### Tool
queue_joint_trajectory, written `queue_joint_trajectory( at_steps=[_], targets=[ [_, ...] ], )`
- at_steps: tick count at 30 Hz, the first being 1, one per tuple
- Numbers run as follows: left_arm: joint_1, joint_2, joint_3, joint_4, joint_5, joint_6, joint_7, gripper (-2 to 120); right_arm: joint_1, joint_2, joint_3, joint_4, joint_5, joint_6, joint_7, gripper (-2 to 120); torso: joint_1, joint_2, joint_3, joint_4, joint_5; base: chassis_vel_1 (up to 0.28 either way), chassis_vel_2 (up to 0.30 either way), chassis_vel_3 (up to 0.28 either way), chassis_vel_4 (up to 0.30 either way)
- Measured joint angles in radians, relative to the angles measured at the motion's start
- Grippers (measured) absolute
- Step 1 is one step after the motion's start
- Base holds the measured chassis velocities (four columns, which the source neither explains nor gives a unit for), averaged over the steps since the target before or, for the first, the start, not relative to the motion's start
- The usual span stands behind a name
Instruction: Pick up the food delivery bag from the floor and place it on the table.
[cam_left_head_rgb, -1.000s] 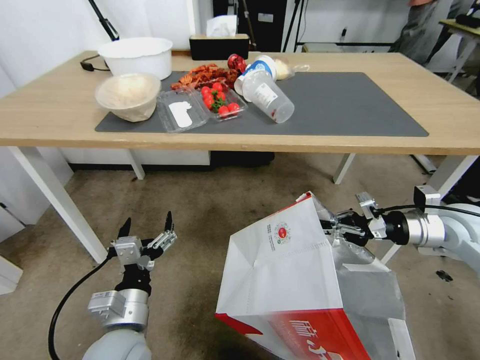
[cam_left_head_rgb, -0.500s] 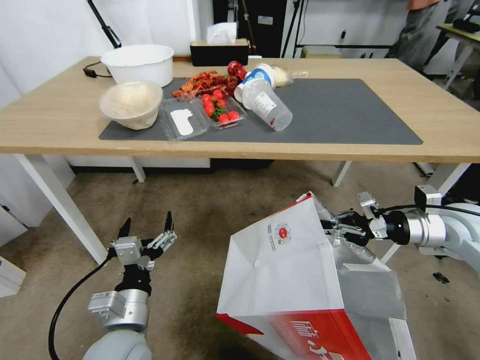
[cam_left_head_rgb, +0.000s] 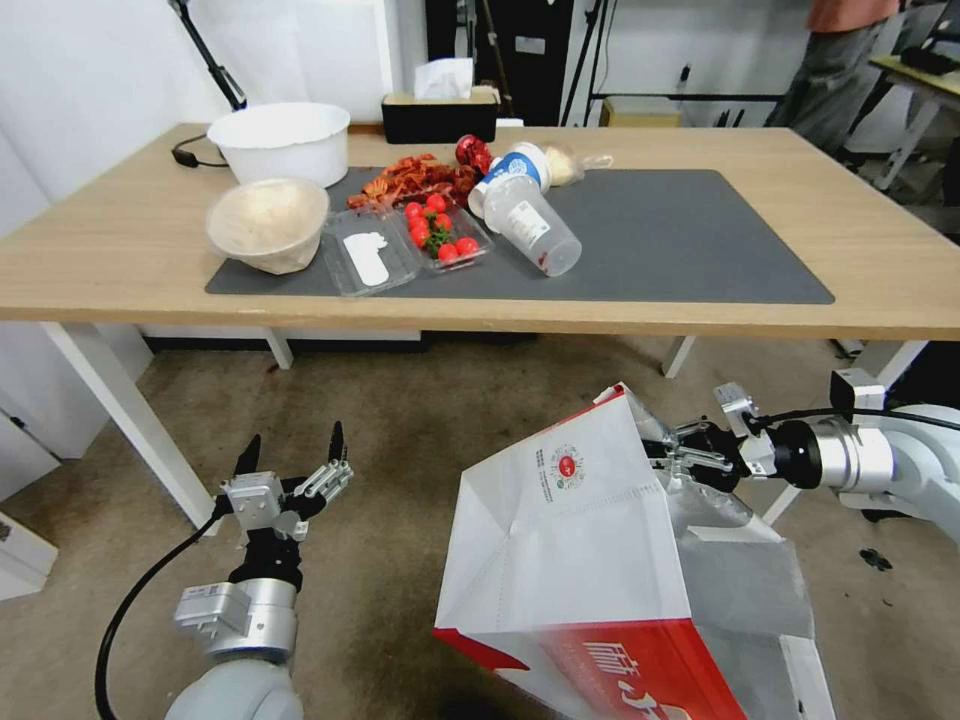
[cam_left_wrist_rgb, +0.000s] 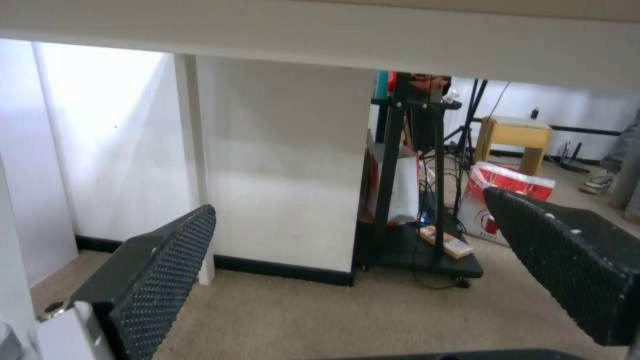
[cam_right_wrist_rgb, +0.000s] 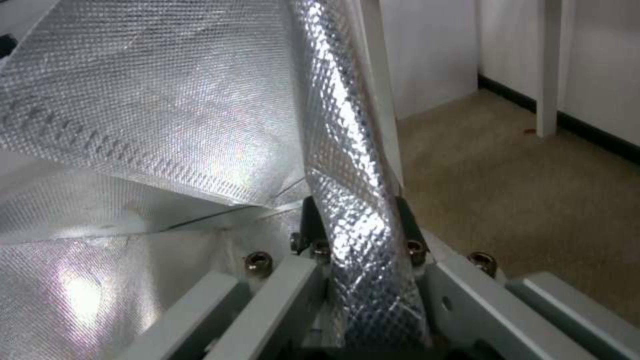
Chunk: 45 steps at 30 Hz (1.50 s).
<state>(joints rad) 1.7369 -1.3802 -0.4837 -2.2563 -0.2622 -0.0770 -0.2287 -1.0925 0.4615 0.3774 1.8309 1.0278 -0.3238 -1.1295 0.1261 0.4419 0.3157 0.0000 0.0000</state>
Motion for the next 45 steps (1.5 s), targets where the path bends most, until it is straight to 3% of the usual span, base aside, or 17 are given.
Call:
queue_joint_trajectory(
  at_steps=[45],
  targets=[
    [-0.016, 0.005, 0.001, 0.019, -0.006, 0.0, -0.001, 100, 0.037, 0.005, -0.043, -0.021, 0.0, 0.001, -0.002, 0, 0.069, 0.181, 0.112, 0.0, 0.0001, 0.0, 0.0, 0.0, 0.0]
  ],
)
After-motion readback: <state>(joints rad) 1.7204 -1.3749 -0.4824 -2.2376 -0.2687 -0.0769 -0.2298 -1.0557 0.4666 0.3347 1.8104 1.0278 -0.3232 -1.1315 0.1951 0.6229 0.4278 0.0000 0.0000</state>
